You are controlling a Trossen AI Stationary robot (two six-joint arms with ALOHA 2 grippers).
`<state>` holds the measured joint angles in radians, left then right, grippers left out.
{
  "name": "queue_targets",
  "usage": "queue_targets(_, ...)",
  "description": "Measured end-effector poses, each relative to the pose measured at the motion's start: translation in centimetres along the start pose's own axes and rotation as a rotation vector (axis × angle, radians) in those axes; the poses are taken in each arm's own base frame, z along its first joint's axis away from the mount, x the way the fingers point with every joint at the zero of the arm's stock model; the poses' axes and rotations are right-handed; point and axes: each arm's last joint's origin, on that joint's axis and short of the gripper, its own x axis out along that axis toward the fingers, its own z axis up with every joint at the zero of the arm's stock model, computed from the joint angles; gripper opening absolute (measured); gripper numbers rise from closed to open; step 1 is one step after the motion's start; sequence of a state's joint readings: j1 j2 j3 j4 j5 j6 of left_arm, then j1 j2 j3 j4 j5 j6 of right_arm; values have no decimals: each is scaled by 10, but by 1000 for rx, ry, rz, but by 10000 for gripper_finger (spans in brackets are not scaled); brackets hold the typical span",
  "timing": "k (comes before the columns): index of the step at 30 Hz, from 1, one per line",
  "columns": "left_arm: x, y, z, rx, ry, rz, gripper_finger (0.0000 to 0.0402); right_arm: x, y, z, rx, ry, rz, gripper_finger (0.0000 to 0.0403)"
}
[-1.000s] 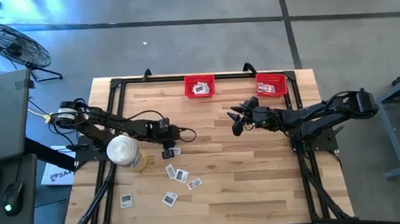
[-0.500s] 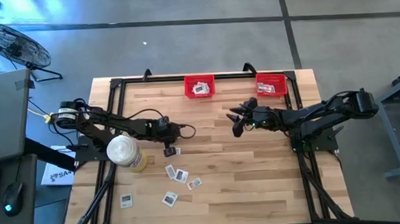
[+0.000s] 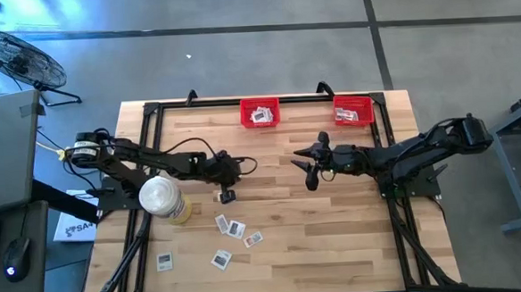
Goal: Pick & Place First Aid Supplies
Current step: Put the ointment pack into the right red bin
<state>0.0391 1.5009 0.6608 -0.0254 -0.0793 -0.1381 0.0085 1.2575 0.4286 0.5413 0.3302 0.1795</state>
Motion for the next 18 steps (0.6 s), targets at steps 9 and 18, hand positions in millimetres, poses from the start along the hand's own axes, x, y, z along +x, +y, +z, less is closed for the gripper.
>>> queue_targets(9,-1,-8,-4,131,31,50,22,-1,2,0,-6,-7,-24,142)
queue_targets(18,5,0,-7,196,67,67,150,-1,2,0,-8,-7,-25,142)
